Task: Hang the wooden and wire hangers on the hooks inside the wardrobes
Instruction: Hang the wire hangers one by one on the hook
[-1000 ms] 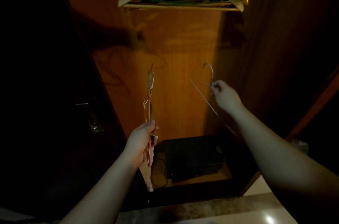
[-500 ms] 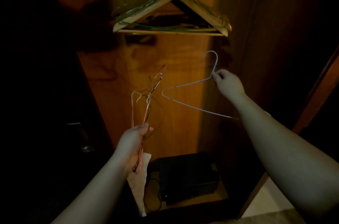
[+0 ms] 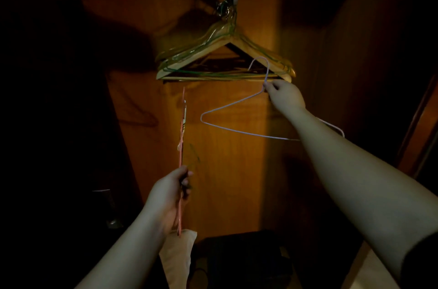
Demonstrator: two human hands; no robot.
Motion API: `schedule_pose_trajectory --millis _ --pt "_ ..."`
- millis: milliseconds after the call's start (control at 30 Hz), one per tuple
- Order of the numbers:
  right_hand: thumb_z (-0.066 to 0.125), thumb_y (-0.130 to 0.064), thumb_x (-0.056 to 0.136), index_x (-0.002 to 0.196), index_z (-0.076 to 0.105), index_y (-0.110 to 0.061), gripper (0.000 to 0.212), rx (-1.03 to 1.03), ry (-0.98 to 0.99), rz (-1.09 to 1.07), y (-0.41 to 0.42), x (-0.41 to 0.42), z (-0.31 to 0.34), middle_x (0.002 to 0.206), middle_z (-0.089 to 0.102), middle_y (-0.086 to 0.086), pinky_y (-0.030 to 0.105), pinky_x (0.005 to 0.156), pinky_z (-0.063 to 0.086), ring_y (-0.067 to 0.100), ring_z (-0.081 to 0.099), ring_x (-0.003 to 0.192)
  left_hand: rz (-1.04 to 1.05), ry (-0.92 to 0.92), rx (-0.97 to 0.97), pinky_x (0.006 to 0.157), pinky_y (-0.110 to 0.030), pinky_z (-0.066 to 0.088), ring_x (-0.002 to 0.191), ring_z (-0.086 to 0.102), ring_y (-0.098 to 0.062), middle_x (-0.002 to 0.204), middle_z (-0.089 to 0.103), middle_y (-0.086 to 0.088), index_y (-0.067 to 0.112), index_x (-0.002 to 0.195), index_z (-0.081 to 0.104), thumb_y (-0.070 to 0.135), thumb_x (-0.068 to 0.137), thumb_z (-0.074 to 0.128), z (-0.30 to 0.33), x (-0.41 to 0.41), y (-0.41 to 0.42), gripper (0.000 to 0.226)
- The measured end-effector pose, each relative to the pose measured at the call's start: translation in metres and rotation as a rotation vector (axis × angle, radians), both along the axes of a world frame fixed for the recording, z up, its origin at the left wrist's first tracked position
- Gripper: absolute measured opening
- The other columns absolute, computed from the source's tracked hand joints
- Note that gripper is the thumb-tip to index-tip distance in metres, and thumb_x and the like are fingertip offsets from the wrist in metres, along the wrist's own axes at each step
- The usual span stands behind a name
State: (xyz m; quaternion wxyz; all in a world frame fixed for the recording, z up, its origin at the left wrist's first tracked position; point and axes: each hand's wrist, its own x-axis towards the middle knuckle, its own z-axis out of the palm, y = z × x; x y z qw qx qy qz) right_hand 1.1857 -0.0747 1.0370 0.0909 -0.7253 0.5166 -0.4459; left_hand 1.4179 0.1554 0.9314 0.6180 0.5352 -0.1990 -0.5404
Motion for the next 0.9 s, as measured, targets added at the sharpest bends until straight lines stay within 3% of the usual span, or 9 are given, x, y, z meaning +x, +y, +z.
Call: schedule_pose_trajectory --millis 200,333,600,900 --pt "0.044 -0.043 0.1 0.092 0.067 -0.02 0.034 -0.05 -0.017 0.032 -0.014 0.016 0.04 0.079 0.061 0.001 0.033 0.066 0.038 0.022 0.056 0.081 -0.033 0.133 0.056 0.04 -0.02 0.037 0.042 0.047 -0.01 0.054 0.052 0.004 0.014 0.077 0.062 0.027 0.093 0.06 0.031 0.001 -0.005 0.021" --pt "0.045 -0.041 0.101 0.094 0.066 -0.023 0.028 -0.066 -0.097 0.058 -0.023 0.022 0.065 0.073 0.056 -0.004 0.03 0.063 0.032 0.018 0.052 0.075 -0.065 0.127 0.043 0.043 -0.021 0.036 0.045 0.047 -0.011 0.056 0.052 0.002 0.012 0.073 0.06 0.023 0.09 0.062 0.052 -0.003 -0.005 0.02" --pt "0.044 -0.041 0.101 0.106 0.069 -0.018 0.034 -0.068 -0.175 0.073 -0.035 0.027 0.103 0.088 0.065 0.004 0.03 0.061 0.037 0.019 0.057 0.079 -0.101 0.105 0.004 0.055 -0.025 0.036 0.053 0.044 -0.012 0.06 0.052 0.003 0.012 0.078 0.061 0.024 0.092 0.057 0.09 -0.006 -0.018 0.018" --pt "0.043 -0.041 0.102 0.096 0.066 -0.018 0.033 -0.053 -0.255 0.127 -0.054 0.044 0.142 0.075 0.059 -0.002 0.029 0.054 0.033 0.01 0.049 0.062 -0.085 0.124 -0.034 0.058 -0.025 0.033 0.056 0.042 -0.014 0.061 0.05 -0.001 0.007 0.089 0.059 0.019 0.092 0.054 0.115 -0.017 -0.028 0.014"
